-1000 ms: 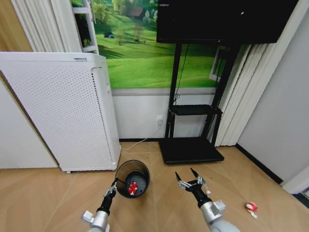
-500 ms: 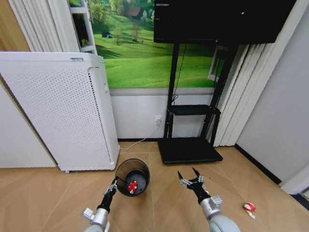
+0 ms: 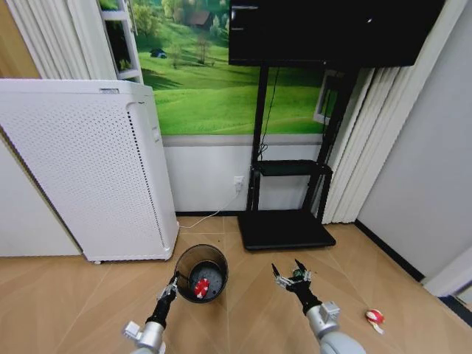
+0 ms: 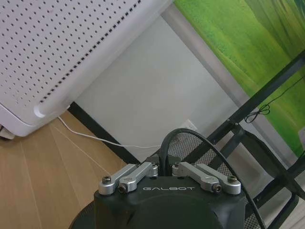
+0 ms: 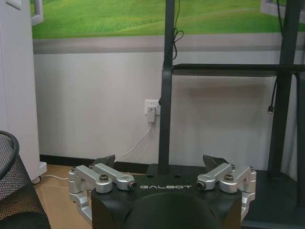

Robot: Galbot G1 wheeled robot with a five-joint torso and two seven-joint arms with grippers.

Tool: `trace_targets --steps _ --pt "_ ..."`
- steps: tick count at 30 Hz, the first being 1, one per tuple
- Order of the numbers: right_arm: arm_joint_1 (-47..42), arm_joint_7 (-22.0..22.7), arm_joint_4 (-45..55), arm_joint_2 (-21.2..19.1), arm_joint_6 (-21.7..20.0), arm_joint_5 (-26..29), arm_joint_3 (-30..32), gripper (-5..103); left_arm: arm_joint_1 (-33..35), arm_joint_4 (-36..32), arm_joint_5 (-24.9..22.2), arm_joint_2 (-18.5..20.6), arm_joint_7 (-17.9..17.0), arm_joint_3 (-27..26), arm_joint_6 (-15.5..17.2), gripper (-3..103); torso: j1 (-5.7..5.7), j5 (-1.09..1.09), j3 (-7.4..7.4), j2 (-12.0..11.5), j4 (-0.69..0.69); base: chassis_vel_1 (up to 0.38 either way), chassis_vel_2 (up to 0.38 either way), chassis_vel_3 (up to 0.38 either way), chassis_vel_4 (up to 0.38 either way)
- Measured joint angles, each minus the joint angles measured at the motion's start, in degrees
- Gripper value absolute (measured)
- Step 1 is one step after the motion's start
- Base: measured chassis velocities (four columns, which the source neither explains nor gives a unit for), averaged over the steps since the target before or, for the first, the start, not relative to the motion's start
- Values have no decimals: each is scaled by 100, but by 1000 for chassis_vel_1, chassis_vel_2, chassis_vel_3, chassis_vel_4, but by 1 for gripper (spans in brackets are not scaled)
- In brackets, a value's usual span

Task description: Pick up the trash bin and place the garbage on the floor into it.

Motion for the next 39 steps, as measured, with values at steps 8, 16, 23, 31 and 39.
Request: trace_targets --steps 8,16,23,31,39 --pt "55 -180 -213 62 93 -101 3 100 88 -77 22 42 49 -17 -21 6 0 2 0 0 0 -226 -211 220 224" --pt "257 -133 -554 233 178 -383 -34 100 254 -215 40 86 100 -103 -51 6 0 1 0 0 0 -234 -230 209 228" --pt "246 -189 -616 216 147 -354 -21 97 329 -209 104 -14 160 -182 -110 6 -1 -1 0 1 1 0 -16 19 0" --pt "269 375 -641 326 661 -669 -79 100 374 -212 182 -99 185 -193 -120 6 -1 1 0 1 1 32 43 -33 -23" --pt "205 178 -632 298 759 -938 14 100 364 -216 239 -136 192 -181 -129 6 -1 0 0 1 0 0 0 0 0"
